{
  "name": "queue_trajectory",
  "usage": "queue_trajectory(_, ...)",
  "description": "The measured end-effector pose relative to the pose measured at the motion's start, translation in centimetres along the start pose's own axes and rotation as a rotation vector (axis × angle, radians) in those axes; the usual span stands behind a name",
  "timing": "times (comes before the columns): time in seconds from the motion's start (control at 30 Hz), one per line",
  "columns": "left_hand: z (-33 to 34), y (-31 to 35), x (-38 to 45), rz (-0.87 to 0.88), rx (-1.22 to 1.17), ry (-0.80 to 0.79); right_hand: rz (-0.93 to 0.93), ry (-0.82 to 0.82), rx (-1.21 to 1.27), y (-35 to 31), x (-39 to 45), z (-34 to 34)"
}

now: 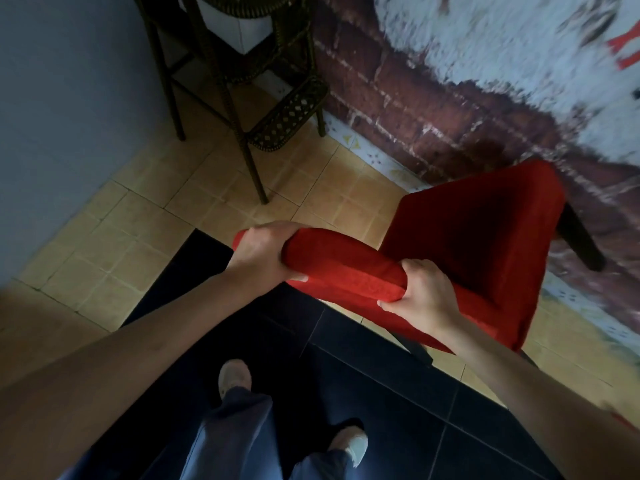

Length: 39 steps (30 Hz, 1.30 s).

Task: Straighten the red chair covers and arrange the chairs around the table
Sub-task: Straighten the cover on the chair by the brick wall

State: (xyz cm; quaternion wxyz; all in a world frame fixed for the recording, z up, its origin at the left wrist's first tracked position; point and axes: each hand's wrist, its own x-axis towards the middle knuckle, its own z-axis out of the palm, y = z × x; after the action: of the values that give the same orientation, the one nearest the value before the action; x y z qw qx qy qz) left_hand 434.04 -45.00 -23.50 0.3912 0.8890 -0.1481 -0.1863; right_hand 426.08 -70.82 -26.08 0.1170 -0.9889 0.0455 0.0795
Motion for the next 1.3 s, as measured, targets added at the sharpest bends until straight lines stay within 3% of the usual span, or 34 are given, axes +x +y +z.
queue_trajectory(0.6, 2.5, 15.7, -0.7, 0.26, 0.161, -0.062, 0.177, 0.165, 0.13, 7.8, -8.0, -7.6)
queue_trajectory(0.9, 5.6, 20.5, -3.3, 0.367, 0.202, -0.077, 0.247, 0.055, 0.182, 11.1, -11.8, -9.2)
queue_trajectory(1.0, 6.0, 21.1, -3.8, 0.364, 0.203, -0.087, 0.223, 0.111, 0.175, 10.9, -12.4, -9.3)
queue_trajectory(1.1, 6.1, 21.3, -4.0, 0.35, 0.236, -0.183, 0.205, 0.221, 0.135, 11.0, -13.6, -9.2)
queue_trajectory(1.2, 6.2, 21.9, -3.8, 0.29, 0.31, -0.329, 0.189, 0.223, 0.122, 11.3, -14.1, -9.1)
queue_trajectory(1.3, 6.4, 22.6, -4.1, 0.32, 0.374, -0.347, 0.192, 0.224, 0.115, 11.6, -14.6, -9.2)
